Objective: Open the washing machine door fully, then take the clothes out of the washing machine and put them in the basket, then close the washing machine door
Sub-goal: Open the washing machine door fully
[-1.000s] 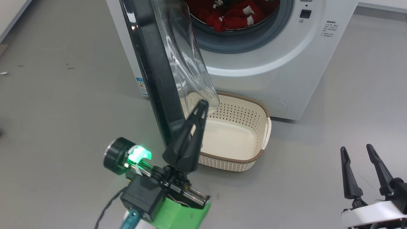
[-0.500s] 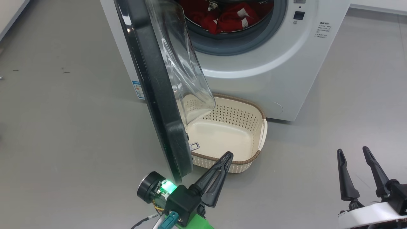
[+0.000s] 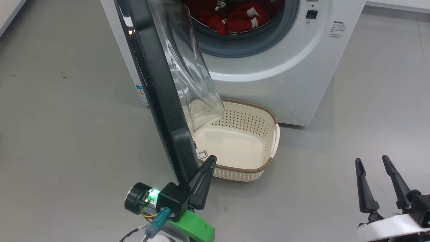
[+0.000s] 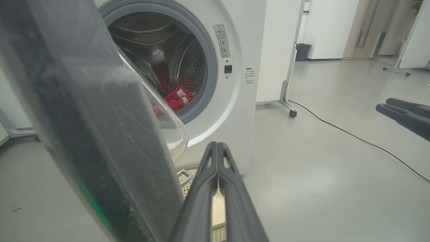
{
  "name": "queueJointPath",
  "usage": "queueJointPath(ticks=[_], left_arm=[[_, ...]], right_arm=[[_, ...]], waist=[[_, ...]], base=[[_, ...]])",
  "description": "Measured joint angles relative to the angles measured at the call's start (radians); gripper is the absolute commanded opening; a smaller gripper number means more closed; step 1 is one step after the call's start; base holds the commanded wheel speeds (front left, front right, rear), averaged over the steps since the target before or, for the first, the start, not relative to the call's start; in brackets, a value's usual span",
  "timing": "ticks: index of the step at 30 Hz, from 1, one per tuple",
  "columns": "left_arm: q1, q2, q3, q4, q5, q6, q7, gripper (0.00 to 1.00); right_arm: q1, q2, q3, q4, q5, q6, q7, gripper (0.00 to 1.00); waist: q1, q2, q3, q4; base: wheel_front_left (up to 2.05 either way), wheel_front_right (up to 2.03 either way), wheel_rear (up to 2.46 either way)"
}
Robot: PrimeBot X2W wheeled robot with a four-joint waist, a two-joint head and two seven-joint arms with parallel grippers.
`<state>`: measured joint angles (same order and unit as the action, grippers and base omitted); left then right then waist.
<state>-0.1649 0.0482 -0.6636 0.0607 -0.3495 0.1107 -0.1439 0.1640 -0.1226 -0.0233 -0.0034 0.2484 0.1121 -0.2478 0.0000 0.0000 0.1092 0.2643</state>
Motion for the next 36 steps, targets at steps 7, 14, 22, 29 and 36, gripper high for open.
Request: queueJointPath(ticks=[7,14,22,29,36], left_arm=[[-0.001,0.0,0.039,0.029,-0.002,0.008,-0.013,0.0],[-0.001,-0.002,0.055,0.043,-0.004,0.008,-0.026,0.0],[0.0,-0.007,0.067,0.049,-0.012,0.008,-0.044,0.0],[0.003,-0.007,0.077,0.051,-0.031,0.008,-0.06,0.0],[0.028,-0.007,0.124,0.061,-0.038,0.008,-0.075,0.0]], right_arm=[[0.0,0.004,-0.002,0.0,-0.001,0.001,0.0,1.0],[0.0,0.004,-0.006,0.0,-0.003,0.001,0.0,1.0],[0.006,0.005,-0.029,-0.002,-0.003,0.002,0.0,1.0],[0.009,0.005,-0.04,-0.009,-0.003,0.004,0.0,1.0],[0.01,0.004,-0.048,-0.015,-0.005,0.009,0.0,1.0]], waist=[[0.0,0.0,0.001,0.001],[0.0,0.0,0.006,0.009],[0.0,0.0,0.014,0.03],[0.0,0.0,0.021,0.067],[0.0,0.0,0.028,0.12]], base=[[0.0,0.0,0.0],[0.0,0.0,0.0],[0.0,0.0,0.0],[0.0,0.0,0.0],[0.0,0.0,0.0]])
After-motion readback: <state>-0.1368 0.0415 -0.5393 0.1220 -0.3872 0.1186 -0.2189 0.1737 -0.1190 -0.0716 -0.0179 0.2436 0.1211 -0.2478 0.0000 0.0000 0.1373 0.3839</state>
